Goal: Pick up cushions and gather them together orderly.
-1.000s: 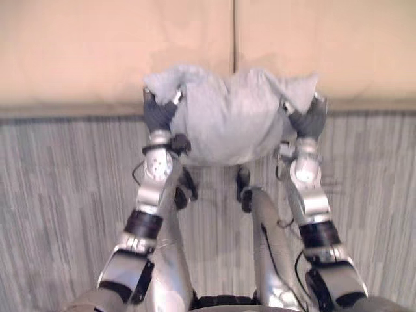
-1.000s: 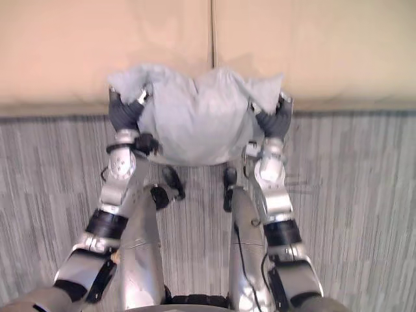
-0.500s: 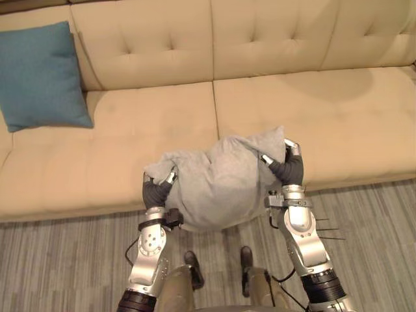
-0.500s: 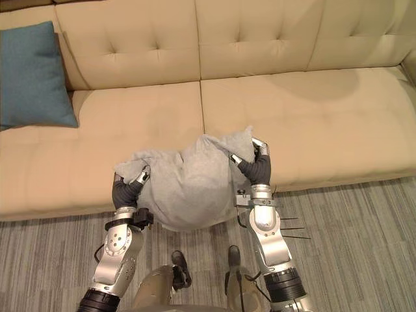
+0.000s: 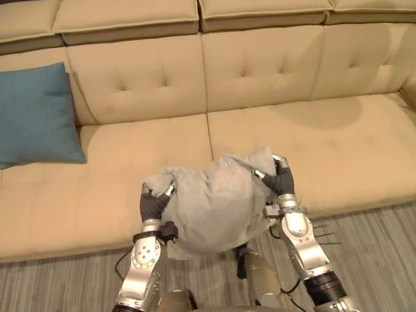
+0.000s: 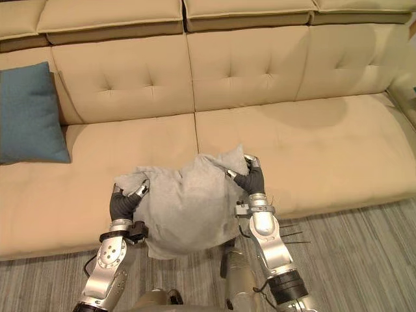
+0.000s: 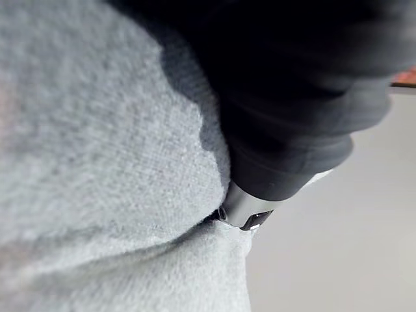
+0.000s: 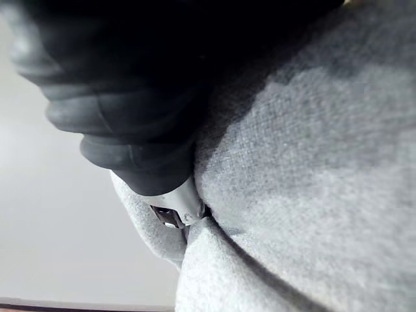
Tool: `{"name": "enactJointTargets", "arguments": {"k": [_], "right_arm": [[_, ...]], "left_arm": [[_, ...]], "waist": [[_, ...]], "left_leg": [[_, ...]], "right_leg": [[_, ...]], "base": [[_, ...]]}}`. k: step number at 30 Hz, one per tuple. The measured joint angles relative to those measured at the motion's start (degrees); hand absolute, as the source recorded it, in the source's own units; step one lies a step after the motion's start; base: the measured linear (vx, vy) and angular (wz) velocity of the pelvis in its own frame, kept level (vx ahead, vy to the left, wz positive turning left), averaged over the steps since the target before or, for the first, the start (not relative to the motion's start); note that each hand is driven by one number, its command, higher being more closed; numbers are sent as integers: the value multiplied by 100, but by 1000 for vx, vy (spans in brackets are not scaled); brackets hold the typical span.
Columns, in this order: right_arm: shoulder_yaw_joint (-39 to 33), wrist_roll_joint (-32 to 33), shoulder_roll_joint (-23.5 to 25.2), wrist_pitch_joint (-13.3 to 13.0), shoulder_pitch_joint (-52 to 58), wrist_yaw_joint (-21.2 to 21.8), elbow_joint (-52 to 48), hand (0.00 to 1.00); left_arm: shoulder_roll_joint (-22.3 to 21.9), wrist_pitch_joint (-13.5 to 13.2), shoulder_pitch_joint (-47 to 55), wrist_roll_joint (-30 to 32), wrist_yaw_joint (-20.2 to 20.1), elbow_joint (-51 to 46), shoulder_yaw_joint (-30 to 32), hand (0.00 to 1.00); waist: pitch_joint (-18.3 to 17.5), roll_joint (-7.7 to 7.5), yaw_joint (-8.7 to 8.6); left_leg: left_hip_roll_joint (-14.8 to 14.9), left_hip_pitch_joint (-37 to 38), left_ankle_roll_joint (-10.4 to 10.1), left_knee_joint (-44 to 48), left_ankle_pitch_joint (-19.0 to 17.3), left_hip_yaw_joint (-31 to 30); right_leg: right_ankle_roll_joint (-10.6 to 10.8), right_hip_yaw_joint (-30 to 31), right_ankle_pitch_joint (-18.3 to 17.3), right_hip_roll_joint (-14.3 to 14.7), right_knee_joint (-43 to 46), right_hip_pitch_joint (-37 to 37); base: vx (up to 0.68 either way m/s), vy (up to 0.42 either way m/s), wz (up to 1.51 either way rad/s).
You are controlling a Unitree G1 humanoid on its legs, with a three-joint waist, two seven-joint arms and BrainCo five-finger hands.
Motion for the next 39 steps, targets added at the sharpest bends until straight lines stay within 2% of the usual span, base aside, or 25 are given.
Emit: {"name": "enactJointTargets", "arguments": {"k": [1,2,3,4,5,6,8,9,11,12,15,17,20,24,29,32,34,36,39], "right_arm": [[-48,1,4,20,35,3,0,100],[-75,1,-10,20,42,3,-8,100],[-170,0,-39,20,55,2,-37,100],[-227,0,-41,20,69,1,-40,100],[-320,4,-43,20,137,-7,-181,100],[-330,10,-46,9,198,-11,-371,100],[-334,10,-48,-37,200,-14,-667,100],[-395,4,-51,-124,147,-14,-766,100],[-500,-5,-74,-133,83,-14,-734,100],[-528,-3,-90,-131,84,-17,-668,100],[-530,-7,89,-101,90,-18,-639,100],[-502,-18,121,-96,-26,-16,-636,100],[-466,-19,222,-92,-245,-28,-560,100],[-460,-25,230,-92,-954,-259,-244,100],[-468,-262,215,-101,-2139,-686,-3,100],[-518,-411,176,-108,-2894,-898,306,100],[-581,-468,86,-102,-3706,-1002,808,100],[-786,-472,65,-95,-4251,-1144,1131,100],[-1035,-478,42,-89,-4803,-1342,1420,100]], "left_arm": [[-48,-1,-43,1,-68,65,-4,100],[-69,-1,-84,1,-89,105,-5,100],[-128,6,-220,1,-155,279,-5,100],[-138,12,-279,1,-219,400,-9,100],[-193,34,-332,-1,-273,511,-80,100],[-203,35,-329,-1,-327,511,-110,100],[-192,34,-390,-2,-370,511,-108,100],[-195,39,-494,-2,-397,511,-111,100],[-239,38,-535,2,-417,511,-174,100],[-236,39,-534,3,-426,513,-242,100],[-104,49,-566,3,-427,523,-242,100],[26,47,-567,7,-425,472,-238,100],[235,45,-748,115,-385,418,-209,100],[305,49,-1357,417,-49,403,-28,100],[371,50,-2572,757,679,469,289,100],[439,50,-3300,893,1019,615,472,100],[624,53,-4140,956,1309,1026,625,100],[773,73,-4795,1026,1481,1310,737,100],[907,102,-5592,1154,1663,1613,813,100]], "waist": [[-7,30,-16],[-8,28,-13],[1,31,6],[4,35,22],[7,33,38],[4,34,45],[2,38,75],[-1,44,154],[-24,141,164],[-62,288,183],[-83,114,145],[-87,94,173],[-80,63,174],[-16,-55,159],[101,-176,137],[332,-211,154],[450,-234,167],[676,-251,166],[830,-260,186]], "left_leg": [[155,-176,-176,478,252,-194],[219,-325,-171,782,392,-286],[391,-795,-109,1755,856,-396],[468,-953,-114,2208,859,-408],[531,-1221,-27,2752,802,-396],[517,-1360,77,2764,746,-325],[481,-1686,250,2478,640,-235],[374,-1924,277,1828,630,-274],[258,-1974,306,632,1031,-317],[294,-1944,426,125,1384,-370],[-41,-1841,566,-203,1501,-146],[-213,-1812,612,-358,1528,51],[-309,-1929,666,-407,1516,198],[-265,-2154,682,-304,1509,282],[-185,-2504,723,-310,1641,253],[-185,-2616,726,-331,1730,188],[-202,-2878,750,-389,1894,159],[-275,-2952,760,-585,2095,92],[-358,-3131,756,-958,2400,21]], "right_leg": [[-104,-101,-229,72,188,19],[-137,-131,-283,92,190,58],[-206,-188,-349,106,18,330],[-206,-198,-349,110,-152,527],[-203,-217,-347,93,-550,1019],[-203,-237,-347,53,-727,1237],[-193,-251,-340,-4,-962,1434],[-126,-246,-295,-57,-1077,1448],[-32,-202,-252,-26,-1149,1447],[157,-90,-300,100,-1159,1454],[281,187,-225,-176,-1138,1287],[429,490,-112,-316,-1251,1201],[467,770,16,-384,-1480,1075],[457,937,96,-309,-1540,841],[433,954,221,-228,-1543,515],[446,933,267,-214,-1541,424],[420,921,368,-209,-1551,158],[432,862,450,-239,-1629,83],[387,778,569,-256,-1742,-157]], "base": [[411,-129,6],[466,-176,12],[349,-127,10],[463,-127,14],[357,-62,9],[382,-23,11],[262,65,3],[192,137,-9],[121,189,-24],[92,211,-25],[75,223,-11],[32,190,-24],[-23,107,-24],[-36,21,-17],[-100,-52,-3],[-103,-56,11],[-119,-66,10],[-88,-51,22],[-55,-59,21]]}}
